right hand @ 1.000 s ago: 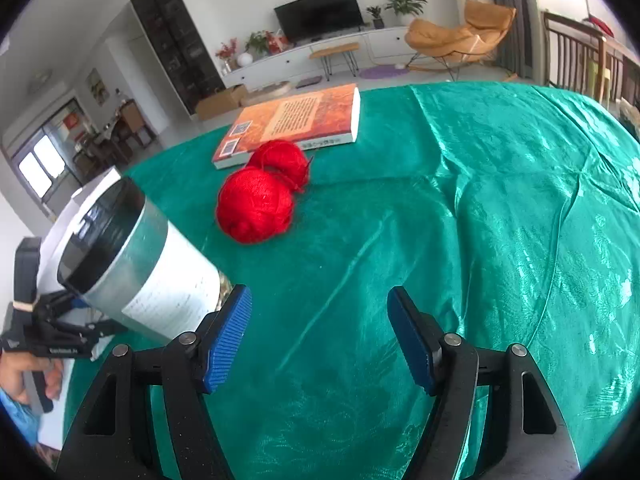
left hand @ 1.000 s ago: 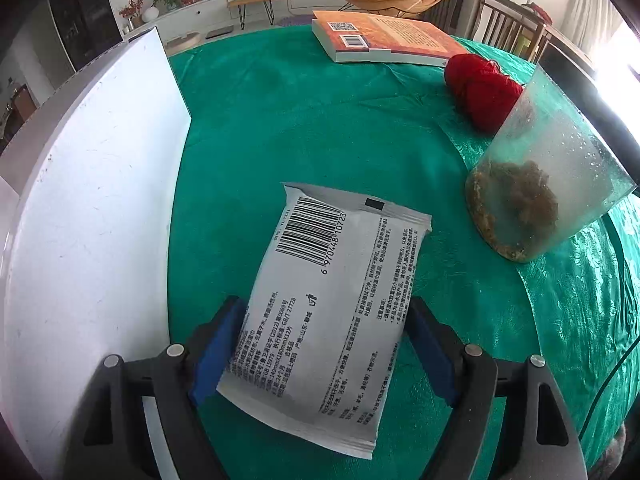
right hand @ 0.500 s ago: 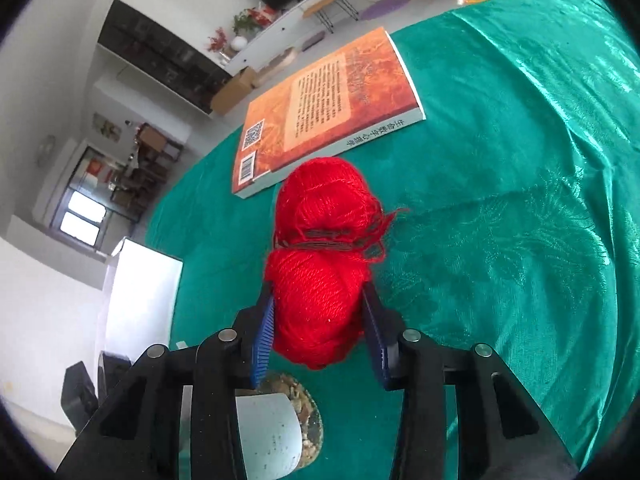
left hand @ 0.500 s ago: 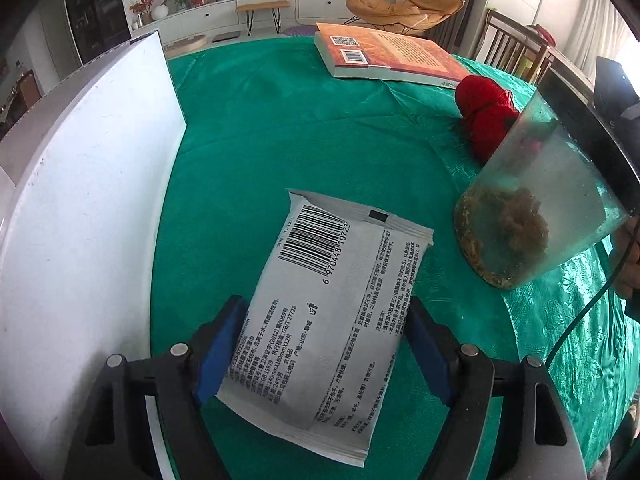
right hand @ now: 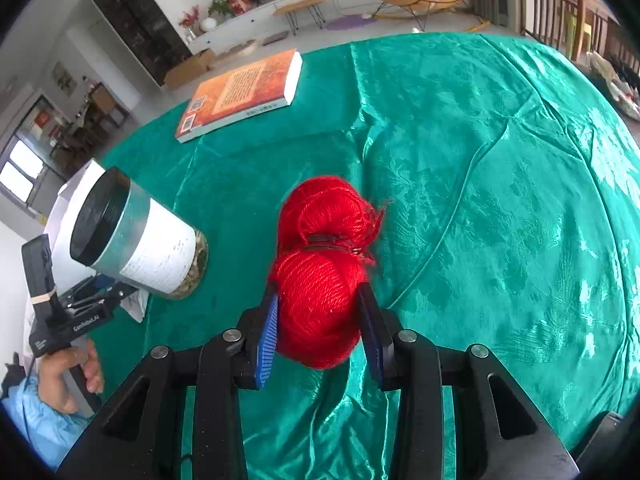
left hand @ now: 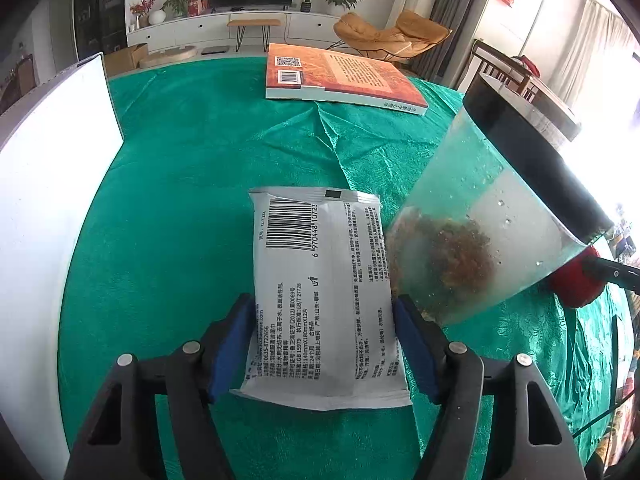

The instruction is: Organize soft objects

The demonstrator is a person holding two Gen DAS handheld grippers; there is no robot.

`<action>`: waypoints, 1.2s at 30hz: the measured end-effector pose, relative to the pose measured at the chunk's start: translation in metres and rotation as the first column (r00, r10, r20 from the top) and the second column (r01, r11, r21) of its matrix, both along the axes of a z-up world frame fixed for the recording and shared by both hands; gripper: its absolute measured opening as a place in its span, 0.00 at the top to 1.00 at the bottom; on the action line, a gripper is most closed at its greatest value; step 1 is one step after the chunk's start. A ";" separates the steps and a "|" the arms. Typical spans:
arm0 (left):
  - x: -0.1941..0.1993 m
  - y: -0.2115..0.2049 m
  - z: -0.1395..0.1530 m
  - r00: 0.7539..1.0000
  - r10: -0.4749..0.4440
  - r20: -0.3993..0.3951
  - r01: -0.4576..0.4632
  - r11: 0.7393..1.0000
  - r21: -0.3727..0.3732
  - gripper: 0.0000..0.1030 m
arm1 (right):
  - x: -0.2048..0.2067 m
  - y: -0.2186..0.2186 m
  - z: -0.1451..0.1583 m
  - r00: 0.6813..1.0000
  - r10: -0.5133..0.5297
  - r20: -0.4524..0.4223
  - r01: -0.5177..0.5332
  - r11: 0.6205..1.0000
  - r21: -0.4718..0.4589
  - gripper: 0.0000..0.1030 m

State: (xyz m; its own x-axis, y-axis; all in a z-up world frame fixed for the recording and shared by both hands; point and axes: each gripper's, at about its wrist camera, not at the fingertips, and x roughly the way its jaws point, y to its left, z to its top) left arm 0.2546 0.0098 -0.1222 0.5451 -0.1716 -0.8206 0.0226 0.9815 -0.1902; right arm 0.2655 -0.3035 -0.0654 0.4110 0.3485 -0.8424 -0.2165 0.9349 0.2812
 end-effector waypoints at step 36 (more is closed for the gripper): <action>-0.095 0.020 -0.017 0.995 0.098 0.036 -0.103 0.978 0.180 0.00 | -0.138 0.058 -0.054 0.927 -0.321 0.194 0.362 0.899 -0.247 0.09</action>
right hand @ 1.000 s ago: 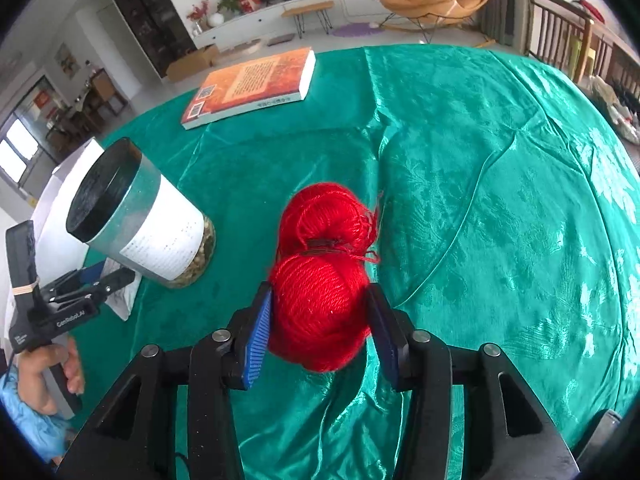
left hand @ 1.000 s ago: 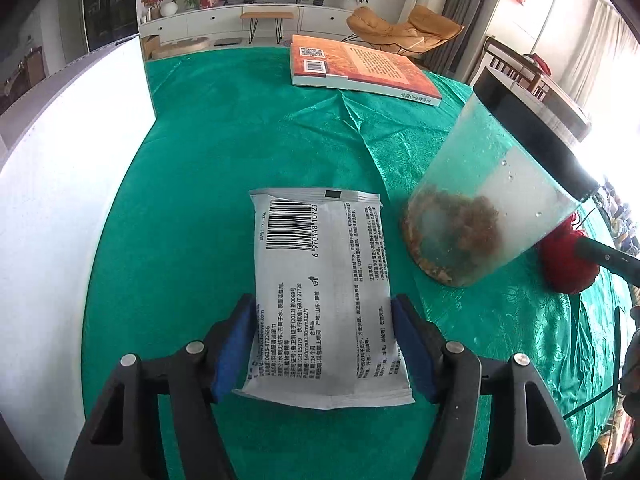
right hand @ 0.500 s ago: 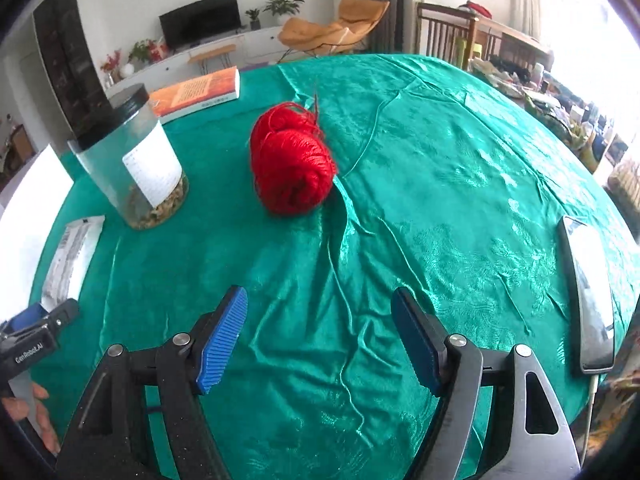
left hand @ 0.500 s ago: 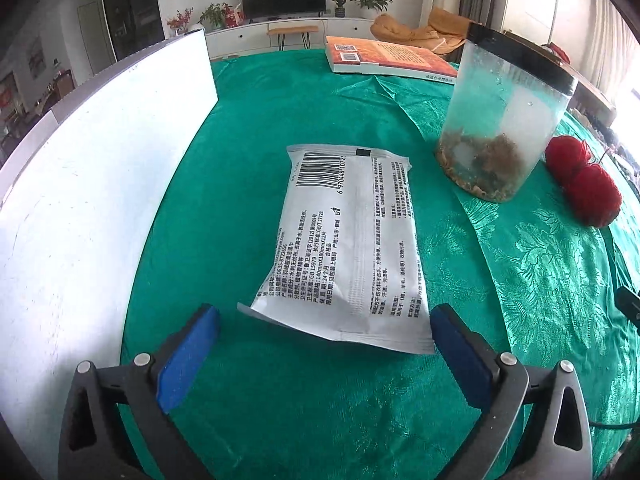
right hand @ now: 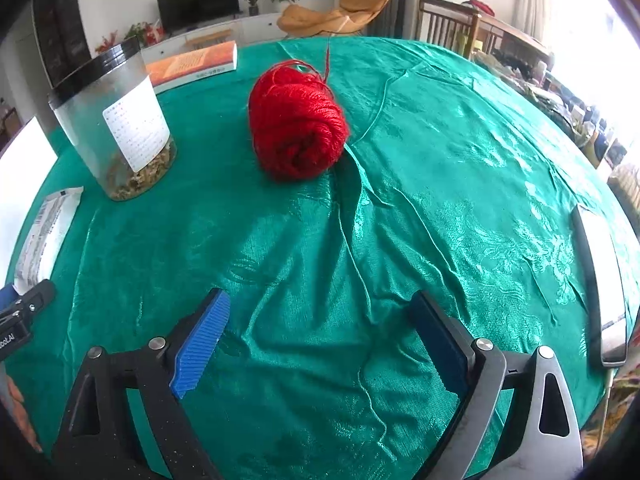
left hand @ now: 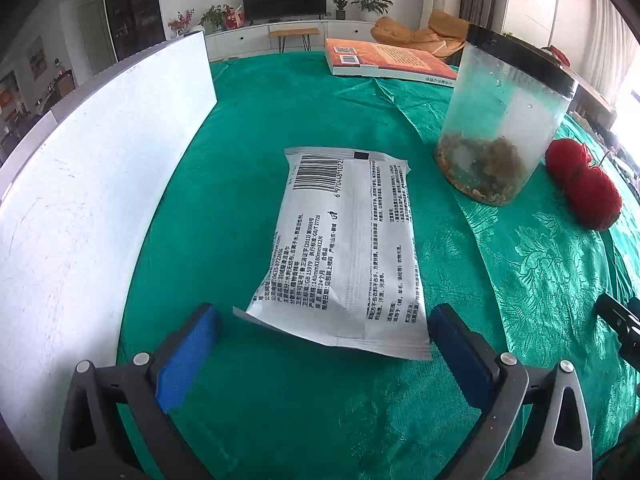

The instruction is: Organize soft objects

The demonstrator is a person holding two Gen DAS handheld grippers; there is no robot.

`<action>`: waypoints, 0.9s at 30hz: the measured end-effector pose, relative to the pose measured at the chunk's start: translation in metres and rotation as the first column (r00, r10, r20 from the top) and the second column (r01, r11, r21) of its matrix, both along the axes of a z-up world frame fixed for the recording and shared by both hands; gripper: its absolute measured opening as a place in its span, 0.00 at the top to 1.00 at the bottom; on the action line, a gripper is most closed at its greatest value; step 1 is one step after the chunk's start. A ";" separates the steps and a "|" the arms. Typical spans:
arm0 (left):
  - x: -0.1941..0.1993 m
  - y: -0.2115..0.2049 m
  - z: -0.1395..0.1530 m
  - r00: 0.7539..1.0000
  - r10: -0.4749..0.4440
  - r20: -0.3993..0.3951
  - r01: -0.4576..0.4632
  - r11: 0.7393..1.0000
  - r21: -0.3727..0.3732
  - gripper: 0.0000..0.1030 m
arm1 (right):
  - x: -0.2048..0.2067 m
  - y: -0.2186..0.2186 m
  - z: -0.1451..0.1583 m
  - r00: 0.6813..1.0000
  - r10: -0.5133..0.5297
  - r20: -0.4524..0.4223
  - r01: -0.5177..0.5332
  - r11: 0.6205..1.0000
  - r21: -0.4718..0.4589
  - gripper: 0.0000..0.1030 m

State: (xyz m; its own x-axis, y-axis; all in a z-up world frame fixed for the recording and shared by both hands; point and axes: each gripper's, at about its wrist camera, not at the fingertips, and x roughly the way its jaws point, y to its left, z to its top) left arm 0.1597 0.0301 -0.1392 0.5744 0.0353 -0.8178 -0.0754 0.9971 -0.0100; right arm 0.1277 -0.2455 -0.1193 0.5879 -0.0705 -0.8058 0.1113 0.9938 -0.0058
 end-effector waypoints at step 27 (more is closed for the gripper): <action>-0.001 0.000 0.000 1.000 0.001 0.001 -0.001 1.000 -0.001 0.00 | 0.001 0.001 0.000 1.000 -0.004 0.004 0.004 1.000 -0.001 0.09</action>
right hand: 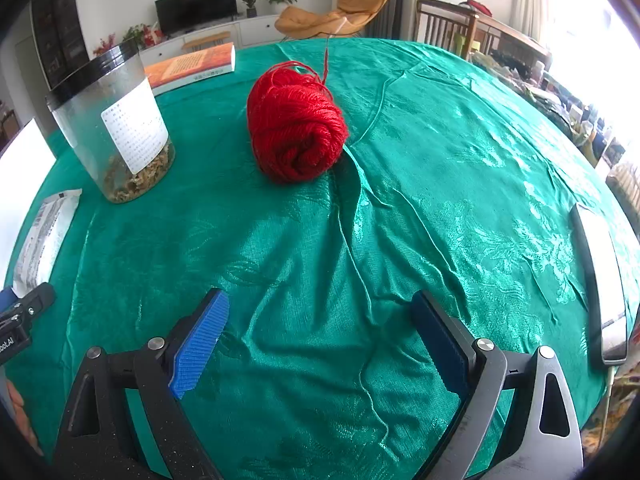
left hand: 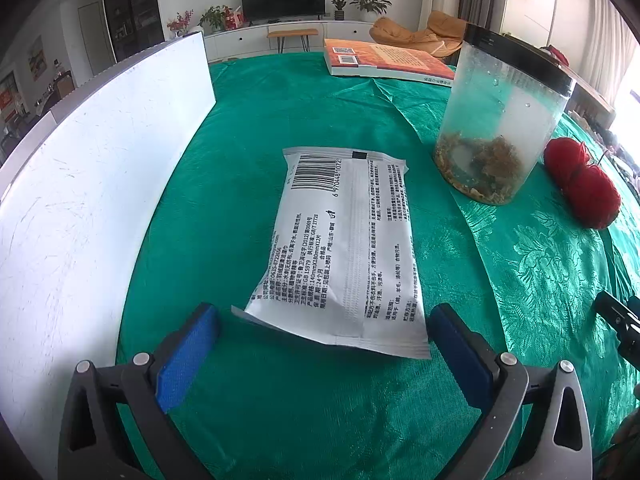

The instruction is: Organize soft objects

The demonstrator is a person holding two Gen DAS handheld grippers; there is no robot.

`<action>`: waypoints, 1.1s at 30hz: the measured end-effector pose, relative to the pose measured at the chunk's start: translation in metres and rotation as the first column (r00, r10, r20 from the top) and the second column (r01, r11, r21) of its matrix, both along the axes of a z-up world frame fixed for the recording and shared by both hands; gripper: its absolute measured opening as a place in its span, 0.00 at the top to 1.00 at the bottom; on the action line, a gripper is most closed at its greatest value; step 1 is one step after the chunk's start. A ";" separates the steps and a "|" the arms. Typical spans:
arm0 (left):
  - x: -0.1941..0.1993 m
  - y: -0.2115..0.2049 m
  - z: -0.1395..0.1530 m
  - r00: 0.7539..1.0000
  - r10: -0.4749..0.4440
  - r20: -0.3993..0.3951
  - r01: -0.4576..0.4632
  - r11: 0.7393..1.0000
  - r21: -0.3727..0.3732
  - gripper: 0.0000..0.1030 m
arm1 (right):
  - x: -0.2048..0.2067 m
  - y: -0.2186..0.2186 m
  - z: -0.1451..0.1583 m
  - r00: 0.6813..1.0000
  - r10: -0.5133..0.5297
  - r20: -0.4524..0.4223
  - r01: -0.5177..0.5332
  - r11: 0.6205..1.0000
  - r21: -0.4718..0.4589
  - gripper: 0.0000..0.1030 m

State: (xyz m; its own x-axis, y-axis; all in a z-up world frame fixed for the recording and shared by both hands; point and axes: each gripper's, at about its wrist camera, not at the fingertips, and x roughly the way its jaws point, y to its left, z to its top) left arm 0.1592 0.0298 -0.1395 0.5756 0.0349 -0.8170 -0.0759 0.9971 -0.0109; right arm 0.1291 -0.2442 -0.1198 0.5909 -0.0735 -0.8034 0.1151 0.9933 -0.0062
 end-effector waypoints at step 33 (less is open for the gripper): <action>0.071 0.005 0.007 0.969 -0.070 -0.237 0.065 0.998 -0.026 0.09 | 0.147 0.000 0.047 0.953 0.186 -0.238 -0.177 0.982 0.058 0.60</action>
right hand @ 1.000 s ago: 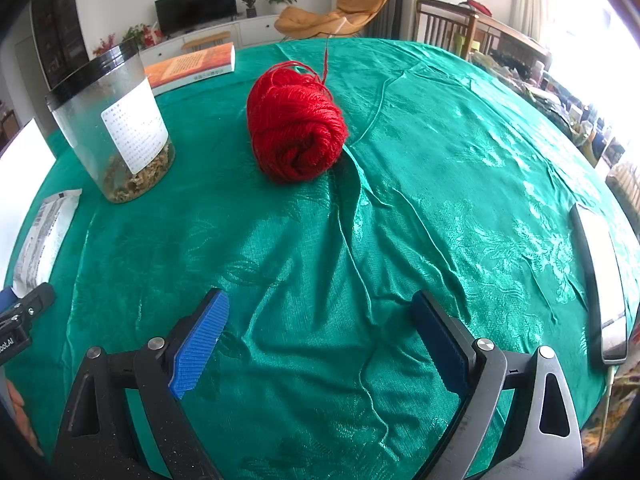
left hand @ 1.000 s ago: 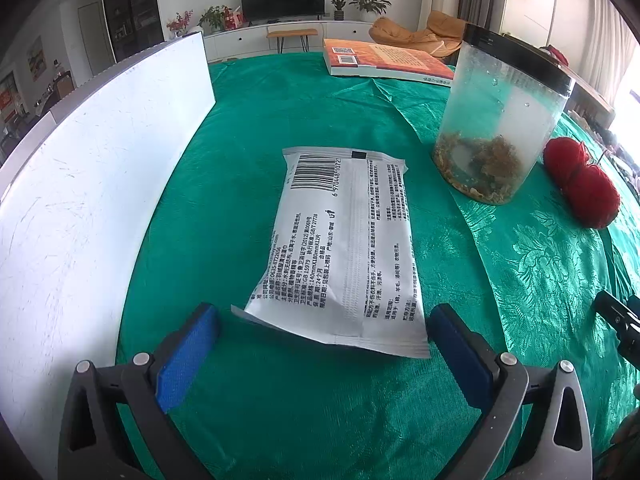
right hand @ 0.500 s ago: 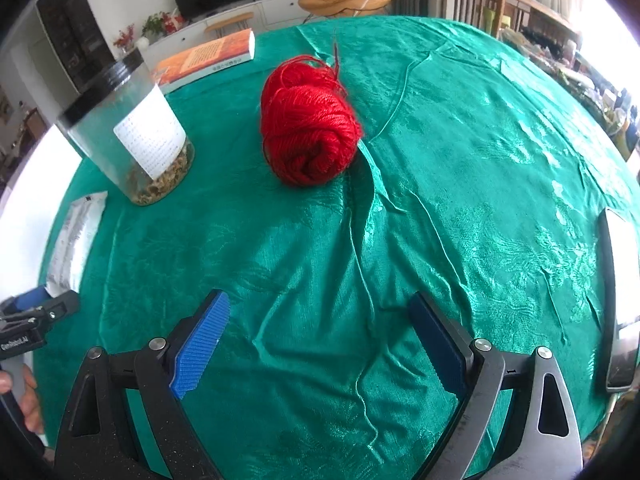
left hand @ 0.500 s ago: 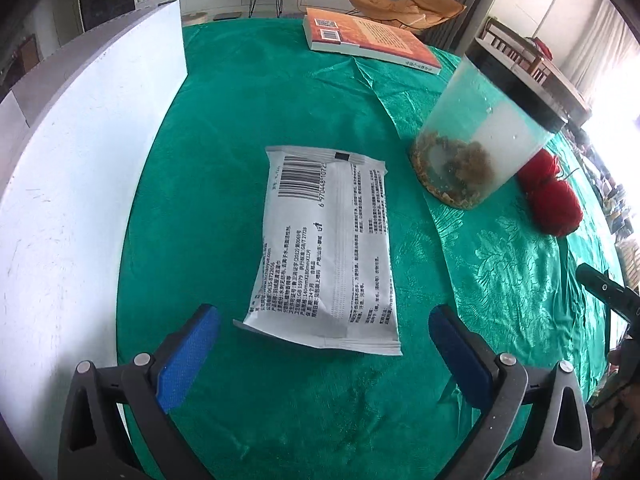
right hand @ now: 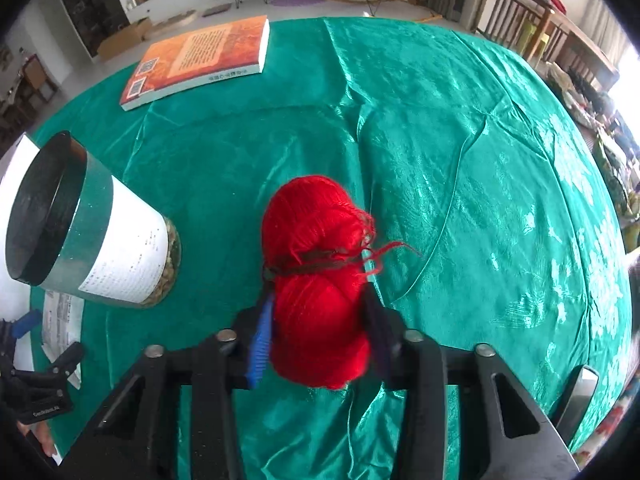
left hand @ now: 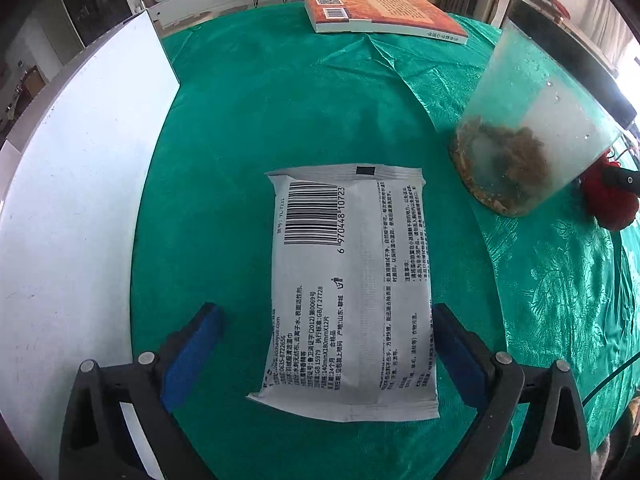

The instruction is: Organize soft objects

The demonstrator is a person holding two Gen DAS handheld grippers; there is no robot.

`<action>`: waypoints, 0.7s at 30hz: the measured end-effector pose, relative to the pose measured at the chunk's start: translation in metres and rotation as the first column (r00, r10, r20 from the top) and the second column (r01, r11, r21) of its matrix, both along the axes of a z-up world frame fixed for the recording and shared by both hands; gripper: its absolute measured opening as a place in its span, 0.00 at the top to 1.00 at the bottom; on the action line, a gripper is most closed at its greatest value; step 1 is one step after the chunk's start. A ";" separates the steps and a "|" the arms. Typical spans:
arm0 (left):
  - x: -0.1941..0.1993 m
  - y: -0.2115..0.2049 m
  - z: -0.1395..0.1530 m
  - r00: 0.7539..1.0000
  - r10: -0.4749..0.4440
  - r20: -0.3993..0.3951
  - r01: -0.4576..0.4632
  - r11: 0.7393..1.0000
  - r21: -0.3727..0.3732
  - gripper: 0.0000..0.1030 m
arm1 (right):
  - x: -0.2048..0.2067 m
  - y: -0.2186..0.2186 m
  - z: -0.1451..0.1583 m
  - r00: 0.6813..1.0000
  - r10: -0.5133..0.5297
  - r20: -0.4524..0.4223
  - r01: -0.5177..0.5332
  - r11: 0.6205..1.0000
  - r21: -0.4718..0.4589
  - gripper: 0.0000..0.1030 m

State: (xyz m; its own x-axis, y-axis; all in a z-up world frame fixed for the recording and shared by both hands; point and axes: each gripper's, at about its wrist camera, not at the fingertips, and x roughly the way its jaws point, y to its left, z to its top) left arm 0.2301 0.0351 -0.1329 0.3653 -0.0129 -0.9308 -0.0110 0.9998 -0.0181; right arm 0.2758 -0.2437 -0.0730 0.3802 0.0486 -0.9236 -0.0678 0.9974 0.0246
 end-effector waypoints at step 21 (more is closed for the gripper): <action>-0.112 0.146 0.170 0.930 0.146 0.337 -0.089 0.980 -0.181 0.35 | -0.088 0.163 0.183 0.897 0.262 0.357 -0.344 0.919 0.190 0.61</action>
